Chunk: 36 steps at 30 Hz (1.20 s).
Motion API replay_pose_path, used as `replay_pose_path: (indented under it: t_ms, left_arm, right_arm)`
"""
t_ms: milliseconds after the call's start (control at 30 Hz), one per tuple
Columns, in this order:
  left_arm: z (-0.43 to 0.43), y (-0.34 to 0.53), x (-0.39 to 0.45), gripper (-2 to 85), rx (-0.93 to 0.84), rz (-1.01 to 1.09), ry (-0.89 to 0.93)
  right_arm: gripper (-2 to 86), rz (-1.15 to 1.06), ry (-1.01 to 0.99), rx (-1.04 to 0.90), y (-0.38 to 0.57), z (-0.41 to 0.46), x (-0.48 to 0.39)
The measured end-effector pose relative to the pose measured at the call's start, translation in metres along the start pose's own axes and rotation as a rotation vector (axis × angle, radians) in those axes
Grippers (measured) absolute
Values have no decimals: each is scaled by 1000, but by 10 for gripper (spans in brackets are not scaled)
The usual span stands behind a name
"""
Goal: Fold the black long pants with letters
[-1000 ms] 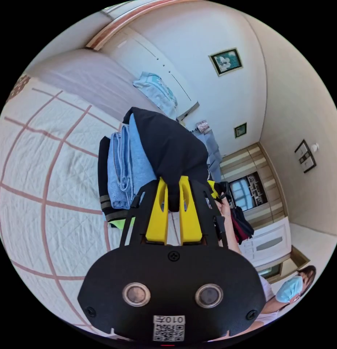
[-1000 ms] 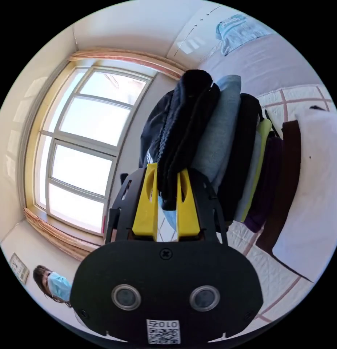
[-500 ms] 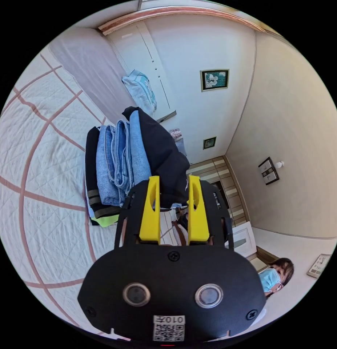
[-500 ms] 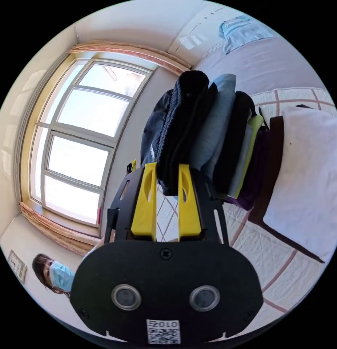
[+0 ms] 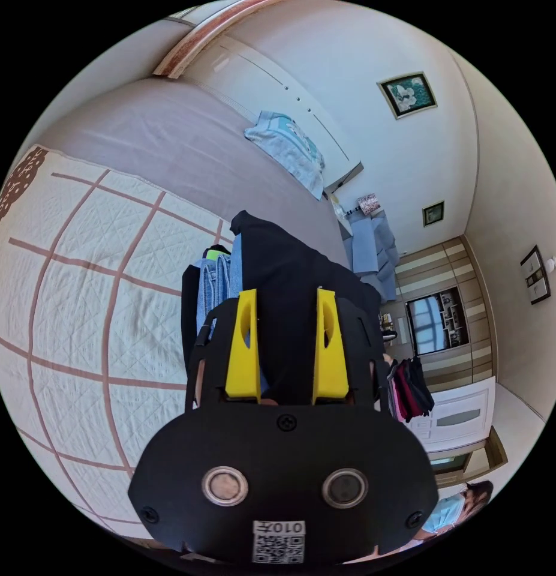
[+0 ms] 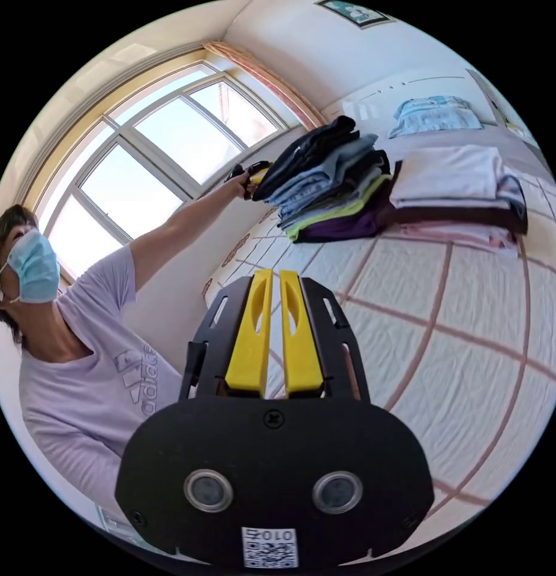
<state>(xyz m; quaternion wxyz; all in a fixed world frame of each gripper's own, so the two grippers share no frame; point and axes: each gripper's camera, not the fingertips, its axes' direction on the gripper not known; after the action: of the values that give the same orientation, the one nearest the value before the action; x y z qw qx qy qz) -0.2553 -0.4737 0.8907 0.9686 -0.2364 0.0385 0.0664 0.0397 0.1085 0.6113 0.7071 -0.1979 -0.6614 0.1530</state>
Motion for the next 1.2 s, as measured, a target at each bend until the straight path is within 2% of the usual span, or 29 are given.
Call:
replay_pose_path:
  t_ms: [100, 267, 367, 433, 500, 567, 600, 633, 667, 700, 767, 900, 1000, 1067, 1133, 1200]
  left_arm:
    - [11, -11, 20, 98, 10, 2, 17]
    - [8, -4, 84, 38, 63, 149, -185]
    - [-11, 21, 140, 19, 250, 318, -339]
    - [-14, 59, 197, 13, 423, 550, -534]
    - [-1, 82, 228, 12, 487, 680, -684]
    - [7, 68, 220, 11, 404, 509, -637]
    - [16, 45, 192, 10, 239, 282, -541]
    - [18, 37, 168, 9, 154, 190, -414]
    - [11, 40, 162, 8, 191, 161, -378]
    - [-8, 52, 154, 7, 308, 97, -346]
    - [-28, 68, 160, 5, 433, 74, -368]
    - [-46, 93, 238, 3, 583, 310, -646]
    - [-29, 99, 291, 1, 508, 522, -717]
    - [-8, 103, 312, 0, 417, 650, -653]
    - [41, 97, 317, -1, 141, 699, -562]
    - [75, 91, 300, -1, -36, 603, -551]
  right_arm:
    - [36, 132, 7, 40, 89, -19, 14]
    - [30, 313, 22, 231, 195, -27, 12]
    - [28, 328, -1, 293, 220, -12, 9]
    - [28, 325, -15, 301, 225, -1, 10]
    - [28, 309, -17, 298, 226, 10, 9]
    - [28, 287, -9, 298, 227, 24, 5]
    - [28, 278, -10, 301, 228, 27, 3]
    - [28, 261, -16, 308, 229, 33, -1]
    - [28, 247, -18, 311, 232, 39, -4]
    - [28, 244, -17, 310, 234, 42, -6]
    - [28, 242, 9, 310, 245, 52, -11]
    - [29, 253, 25, 302, 261, 72, -11]
    - [29, 227, 25, 309, 268, 97, -13]
    - [30, 180, 30, 342, 271, 121, -19]
    - [29, 149, 42, 374, 275, 140, -26]
    - [29, 130, 48, 405, 280, 157, -35]
